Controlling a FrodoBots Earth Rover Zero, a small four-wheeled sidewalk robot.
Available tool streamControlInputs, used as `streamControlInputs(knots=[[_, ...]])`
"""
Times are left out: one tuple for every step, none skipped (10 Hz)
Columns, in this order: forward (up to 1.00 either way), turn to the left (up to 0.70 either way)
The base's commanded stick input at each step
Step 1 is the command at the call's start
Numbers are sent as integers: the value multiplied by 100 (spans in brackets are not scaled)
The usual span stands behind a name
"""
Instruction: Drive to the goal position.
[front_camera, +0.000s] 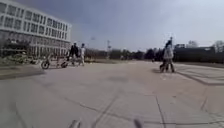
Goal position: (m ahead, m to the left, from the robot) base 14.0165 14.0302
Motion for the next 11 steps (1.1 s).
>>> streamControlInputs(knots=[[85, 1], [85, 1], [85, 1], [85, 1], [85, 1], [85, 1], [85, 1], [85, 1], [85, 1], [85, 9], [85, 12]])
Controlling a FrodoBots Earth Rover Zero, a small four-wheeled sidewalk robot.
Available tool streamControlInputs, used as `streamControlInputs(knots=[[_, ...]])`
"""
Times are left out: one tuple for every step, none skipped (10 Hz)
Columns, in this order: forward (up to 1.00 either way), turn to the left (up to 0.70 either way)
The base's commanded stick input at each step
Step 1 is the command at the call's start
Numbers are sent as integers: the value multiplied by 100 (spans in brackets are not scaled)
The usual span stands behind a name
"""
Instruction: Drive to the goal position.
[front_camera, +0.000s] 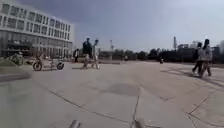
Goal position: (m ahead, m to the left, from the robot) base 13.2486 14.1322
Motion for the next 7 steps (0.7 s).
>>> streamControlInputs(knots=[[85, 12], [85, 1], [85, 1], [85, 1], [85, 1], [85, 1], [85, 3]])
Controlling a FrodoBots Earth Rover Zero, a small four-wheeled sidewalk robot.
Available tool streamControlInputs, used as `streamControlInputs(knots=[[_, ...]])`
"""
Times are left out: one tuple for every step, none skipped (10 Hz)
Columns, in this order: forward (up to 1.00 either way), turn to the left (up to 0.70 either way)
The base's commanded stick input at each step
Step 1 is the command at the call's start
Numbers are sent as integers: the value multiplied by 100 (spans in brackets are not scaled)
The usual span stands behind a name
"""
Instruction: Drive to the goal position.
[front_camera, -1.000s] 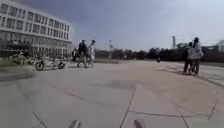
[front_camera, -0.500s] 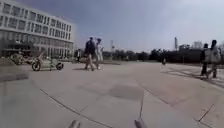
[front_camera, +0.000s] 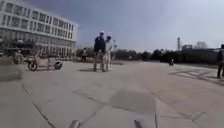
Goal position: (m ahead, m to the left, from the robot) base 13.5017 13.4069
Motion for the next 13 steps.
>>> streamControlInputs(knots=[[85, 15], [85, 28], [85, 34], [85, 35], [85, 27], [85, 11], [85, 1], [85, 1], [85, 1], [85, 1], [85, 1], [85, 1], [85, 1]])
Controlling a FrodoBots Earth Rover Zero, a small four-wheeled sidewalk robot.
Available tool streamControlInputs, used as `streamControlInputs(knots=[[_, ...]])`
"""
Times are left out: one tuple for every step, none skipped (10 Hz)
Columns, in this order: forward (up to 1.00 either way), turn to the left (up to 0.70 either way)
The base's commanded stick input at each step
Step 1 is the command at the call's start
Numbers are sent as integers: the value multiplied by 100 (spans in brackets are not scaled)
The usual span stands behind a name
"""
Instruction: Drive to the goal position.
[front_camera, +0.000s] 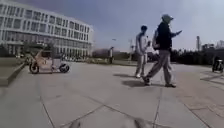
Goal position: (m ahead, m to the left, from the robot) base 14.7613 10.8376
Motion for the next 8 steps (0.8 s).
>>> streamControlInputs(knots=[[85, 1], [85, 1], [85, 1], [85, 1], [85, 1], [85, 1], [85, 2], [85, 3]])
